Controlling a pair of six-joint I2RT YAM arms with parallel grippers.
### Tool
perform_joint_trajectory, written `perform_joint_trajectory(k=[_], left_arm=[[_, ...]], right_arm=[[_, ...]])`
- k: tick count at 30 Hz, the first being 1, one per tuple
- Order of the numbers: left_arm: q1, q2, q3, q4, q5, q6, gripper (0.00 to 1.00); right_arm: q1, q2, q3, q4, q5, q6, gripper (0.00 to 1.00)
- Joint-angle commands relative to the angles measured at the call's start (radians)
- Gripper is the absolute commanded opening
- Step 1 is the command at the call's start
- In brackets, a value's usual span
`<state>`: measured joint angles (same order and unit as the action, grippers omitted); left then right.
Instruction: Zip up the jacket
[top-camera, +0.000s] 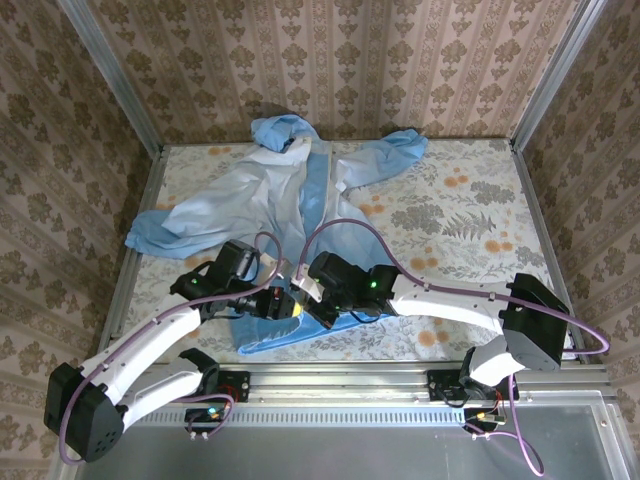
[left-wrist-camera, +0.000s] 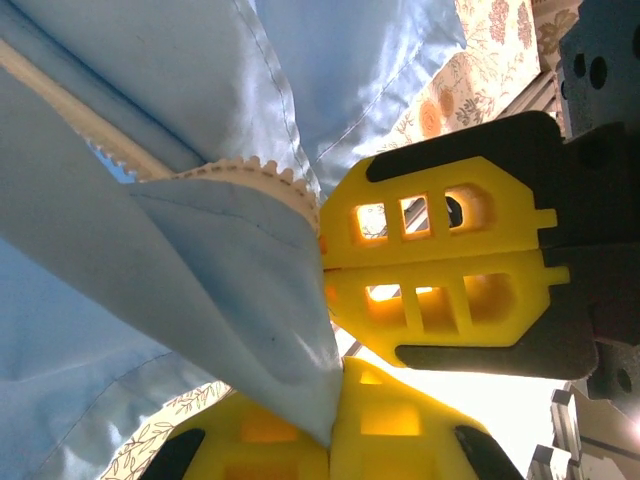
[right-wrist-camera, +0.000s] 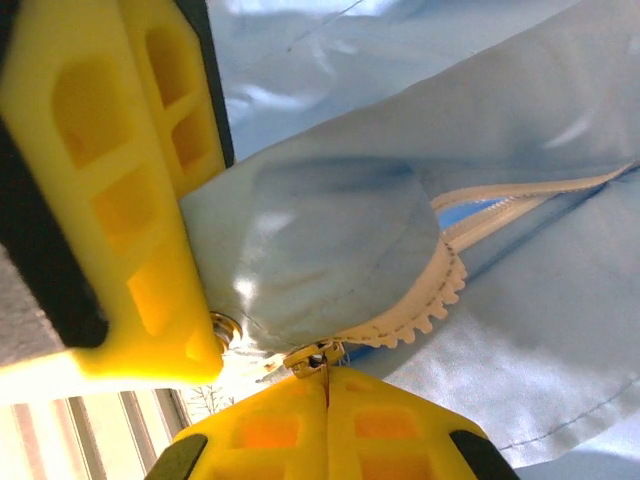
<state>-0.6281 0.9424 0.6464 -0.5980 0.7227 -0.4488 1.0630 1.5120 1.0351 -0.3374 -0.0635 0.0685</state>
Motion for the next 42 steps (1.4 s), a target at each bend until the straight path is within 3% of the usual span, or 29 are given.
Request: perform_joint_trajectory(k=[1,8,16,22,26,34,42], left_arm=[[-0.002,-0.005,0.030,-0.081,0.056,-0.011,0.00],[-0.002,-0.011,0.039,-0.117,0.062,-0.008,0.00],[-0.022,-0.008,0.038,-0.125,0.074,-0.014,0.00],[-0.024,-0.001,0.036,-0.103,0.061,-0.020,0.00],[-0.025,0.006,0.039,-0.096,0.064,-0.019,0.00],[-0.031,-0.001,0.033,-0.118,0.066,-0.025,0.00],[-0.027,0.005,0.035,-0.139,0.034,-0.027,0.00]], right_arm=[[-0.030,-0.024,-0.001,0.006,0.138,0.043,0.00],[-0.050,-0.032,0.011,-0.019,0.045,0.029,0.00],[-0.077,-0.027,0.054,-0.081,0.023,0.024,0.00],[-0.072,-0.025,0.040,-0.035,-0.144,-0.023,0.00],[-0.046,-0.015,0.041,-0.024,-0.101,-0.044,0.00],[-0.065,0.011,0.129,-0.104,0.131,0.098,0.00],[-0.083,-0.039,0.082,-0.082,0.164,0.144,0.00]])
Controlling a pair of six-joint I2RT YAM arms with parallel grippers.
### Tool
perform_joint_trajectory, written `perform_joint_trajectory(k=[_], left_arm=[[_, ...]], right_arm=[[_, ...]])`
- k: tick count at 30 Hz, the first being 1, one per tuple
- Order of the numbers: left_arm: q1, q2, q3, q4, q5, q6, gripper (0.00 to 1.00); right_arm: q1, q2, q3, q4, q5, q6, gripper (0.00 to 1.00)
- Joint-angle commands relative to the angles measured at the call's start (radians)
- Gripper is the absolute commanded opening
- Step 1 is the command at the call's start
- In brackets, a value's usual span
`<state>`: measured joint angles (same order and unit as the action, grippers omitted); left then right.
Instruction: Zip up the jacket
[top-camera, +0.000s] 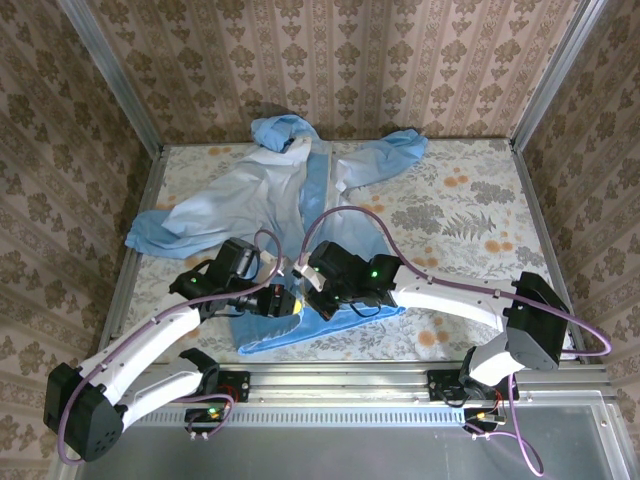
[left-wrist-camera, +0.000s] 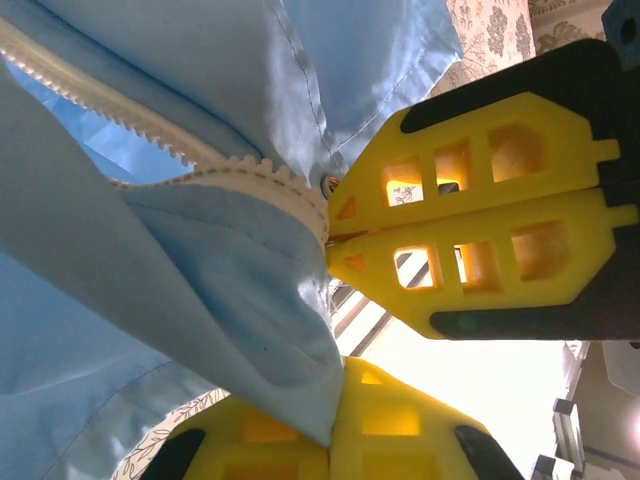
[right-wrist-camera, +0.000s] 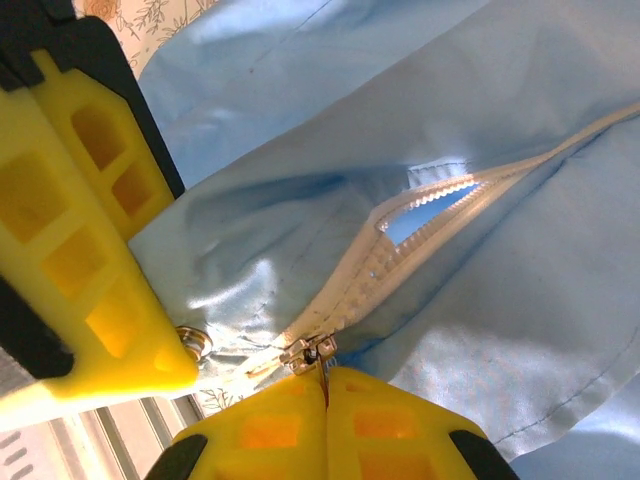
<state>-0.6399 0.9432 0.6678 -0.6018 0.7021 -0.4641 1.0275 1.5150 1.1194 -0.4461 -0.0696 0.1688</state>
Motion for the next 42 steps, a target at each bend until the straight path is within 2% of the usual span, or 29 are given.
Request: perform_joint_trajectory(k=[1,4,5,6,9,12,18,24,33,35,38,39,42], left_arm=[[-0.015,0.007,0.013,-0.132,0.058,-0.011,0.00],[-0.012,0.007,0.024,-0.137,0.028,-0.002,0.00],[-0.008,-0.001,0.024,-0.131,0.015,-0.003,0.03],[-0.002,-0.011,0.027,-0.122,0.011,-0.004,0.15],[0.008,-0.063,0.034,-0.106,-0.033,-0.020,0.36],[0.008,-0.131,0.013,-0.058,-0.082,-0.064,0.48],[0.001,-0.240,-0.105,0.153,-0.134,-0.202,0.54],[-0.026,-0.231,-0.176,0.269,-0.184,-0.247,0.54],[-0.041,-0.177,-0.213,0.391,-0.180,-0.264,0.47],[-0.042,-0.168,-0.218,0.406,-0.178,-0.263,0.38],[-0.043,-0.165,-0.209,0.379,-0.185,-0.239,0.02],[-0.042,-0.168,-0.203,0.361,-0.188,-0.226,0.00],[-0.040,-0.170,-0.178,0.300,-0.185,-0.186,0.00]], right_arm=[[-0.049,-0.042,-0.003,0.025,0.161,0.044,0.00],[-0.050,-0.034,-0.008,0.049,0.031,0.005,0.00],[-0.050,-0.027,-0.008,0.054,-0.003,0.009,0.00],[-0.050,-0.017,-0.004,0.055,-0.024,0.016,0.00],[-0.049,0.005,0.005,0.050,-0.053,0.032,0.00],[-0.049,0.009,0.004,0.059,-0.057,0.052,0.00],[-0.048,0.015,-0.001,0.084,-0.094,0.085,0.00],[-0.047,0.007,-0.015,0.095,-0.113,0.102,0.00],[-0.047,0.010,-0.019,0.103,-0.136,0.114,0.00],[-0.046,0.013,-0.016,0.103,-0.145,0.113,0.00],[-0.046,0.016,-0.011,0.098,-0.149,0.109,0.00],[-0.046,0.015,-0.009,0.094,-0.149,0.106,0.00],[-0.046,0.017,0.000,0.083,-0.157,0.091,0.09]])
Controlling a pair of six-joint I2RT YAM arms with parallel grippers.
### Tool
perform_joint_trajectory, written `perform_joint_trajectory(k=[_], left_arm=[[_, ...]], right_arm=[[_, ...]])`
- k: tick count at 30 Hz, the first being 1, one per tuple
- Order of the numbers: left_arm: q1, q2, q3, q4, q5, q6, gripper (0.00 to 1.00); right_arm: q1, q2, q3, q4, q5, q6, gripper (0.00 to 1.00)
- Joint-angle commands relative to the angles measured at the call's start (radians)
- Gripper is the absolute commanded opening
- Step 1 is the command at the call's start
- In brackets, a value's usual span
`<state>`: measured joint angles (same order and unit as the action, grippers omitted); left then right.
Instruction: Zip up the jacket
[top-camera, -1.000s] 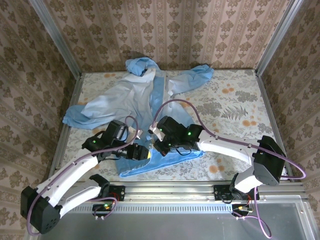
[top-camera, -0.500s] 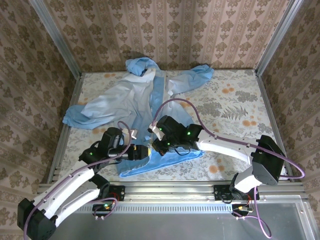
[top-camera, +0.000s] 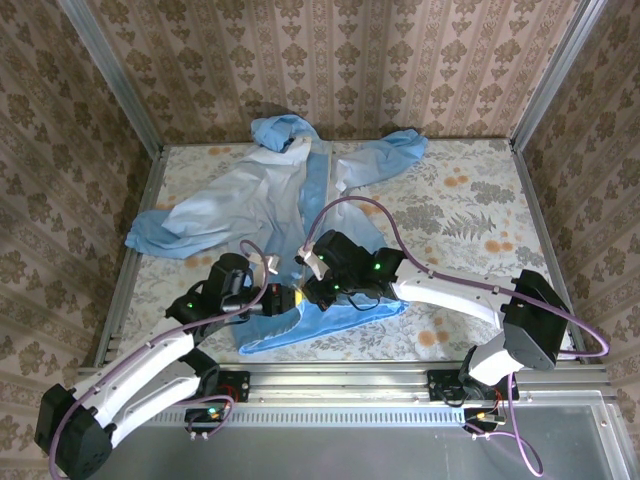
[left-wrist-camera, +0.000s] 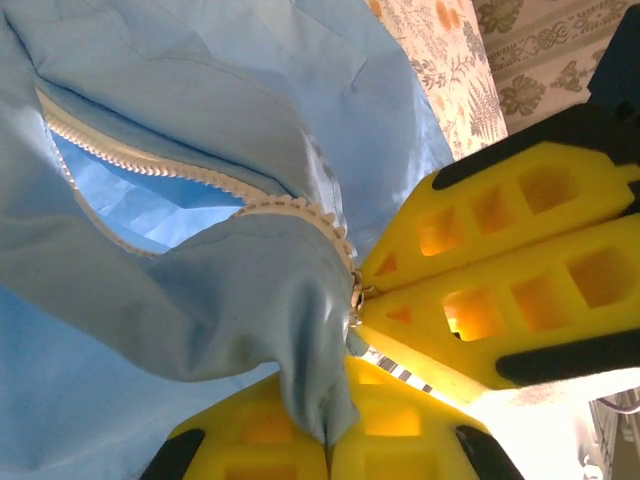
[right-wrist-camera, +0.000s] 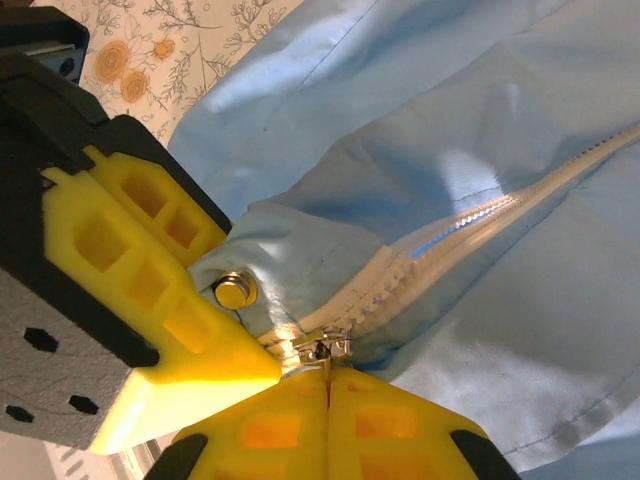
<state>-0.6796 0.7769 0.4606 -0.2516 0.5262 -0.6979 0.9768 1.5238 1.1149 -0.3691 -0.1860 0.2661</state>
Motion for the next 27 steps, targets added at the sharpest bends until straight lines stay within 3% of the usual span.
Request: perform_joint_trajectory(k=[1,11,18,22,27], left_arm=[[0.000,-0.002,0.035,-0.061,-0.005,0.057,0.00],[0.002,0.008,0.059,-0.089,0.030,0.092,0.00],[0.002,0.013,0.085,-0.125,0.047,0.121,0.00],[0.002,0.014,0.090,-0.133,0.052,0.130,0.00],[0.002,0.014,0.093,-0.133,0.060,0.130,0.00]], right_arm=[[0.005,0.011,0.012,0.000,-0.046,-0.015,0.11],[0.011,0.082,0.072,-0.077,-0.077,-0.080,0.13],[0.019,0.095,0.089,-0.109,-0.009,-0.109,0.00],[0.023,0.107,0.108,-0.135,0.027,-0.129,0.00],[0.029,0.117,0.108,-0.114,-0.022,-0.160,0.04]])
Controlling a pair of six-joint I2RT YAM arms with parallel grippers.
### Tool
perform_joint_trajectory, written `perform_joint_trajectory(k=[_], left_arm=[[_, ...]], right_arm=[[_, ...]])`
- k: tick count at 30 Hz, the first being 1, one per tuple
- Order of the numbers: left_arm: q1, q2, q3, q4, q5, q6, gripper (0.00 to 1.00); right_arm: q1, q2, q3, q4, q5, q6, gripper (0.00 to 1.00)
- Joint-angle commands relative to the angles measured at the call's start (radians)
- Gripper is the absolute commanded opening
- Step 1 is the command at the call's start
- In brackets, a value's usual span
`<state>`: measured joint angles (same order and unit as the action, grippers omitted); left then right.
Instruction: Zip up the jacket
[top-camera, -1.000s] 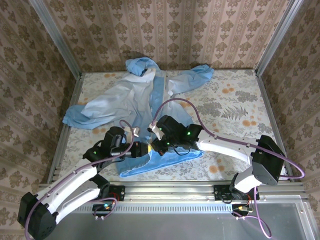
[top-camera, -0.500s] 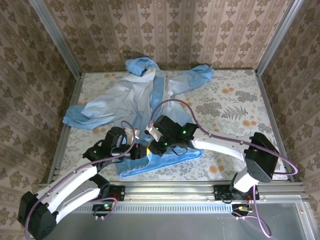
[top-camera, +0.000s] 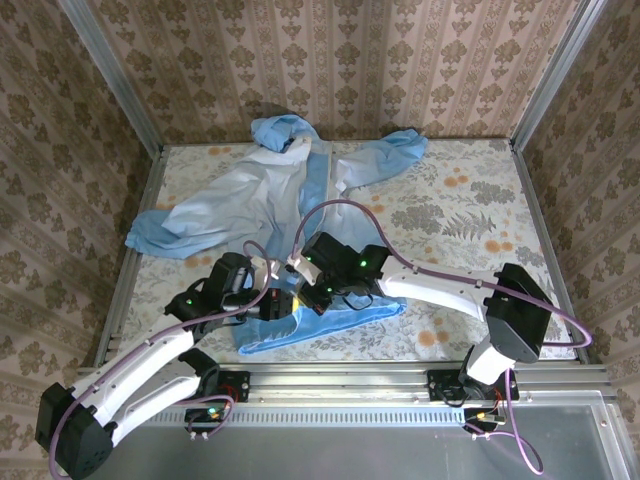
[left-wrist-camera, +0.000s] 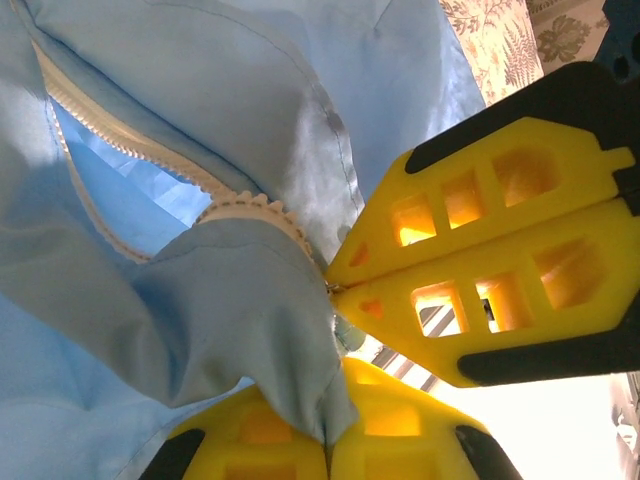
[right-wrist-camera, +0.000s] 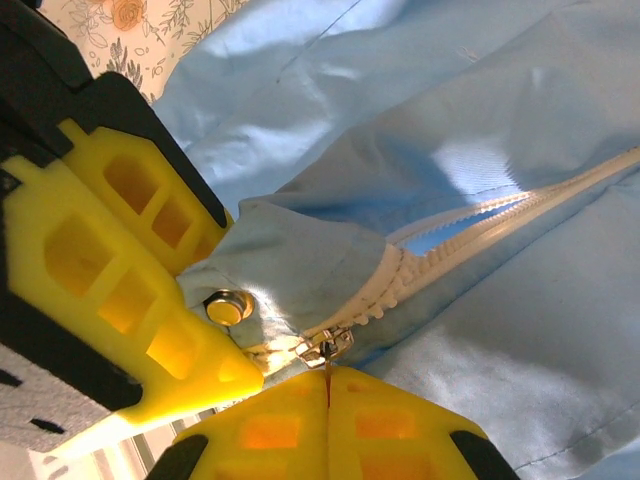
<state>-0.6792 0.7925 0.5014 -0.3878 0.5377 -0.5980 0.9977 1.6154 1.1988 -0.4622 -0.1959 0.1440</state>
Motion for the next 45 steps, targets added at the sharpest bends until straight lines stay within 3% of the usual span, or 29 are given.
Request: perform_joint_trajectory(k=[1,4,7,14,20,45], left_arm=[[0.001,-0.003,0.052,0.006,0.049,0.030,0.00],[0.004,-0.004,0.052,0.013,0.055,0.027,0.00],[0.008,-0.009,0.052,0.014,0.058,0.026,0.00],[0.022,-0.042,0.045,-0.003,0.057,0.018,0.00],[0.026,-0.062,0.029,-0.001,0.059,0.000,0.00],[0.032,-0.093,0.064,-0.111,0.093,0.021,0.00]], right_arm=[[0.010,0.029,0.023,-0.013,-0.024,-0.040,0.07],[0.012,0.041,0.022,0.016,-0.062,-0.047,0.10],[0.012,0.052,0.032,0.027,-0.048,-0.047,0.00],[-0.001,0.021,0.027,0.038,0.161,0.009,0.00],[-0.022,-0.036,-0.035,0.130,0.208,0.062,0.00],[-0.077,-0.011,0.021,0.071,0.157,0.002,0.00]])
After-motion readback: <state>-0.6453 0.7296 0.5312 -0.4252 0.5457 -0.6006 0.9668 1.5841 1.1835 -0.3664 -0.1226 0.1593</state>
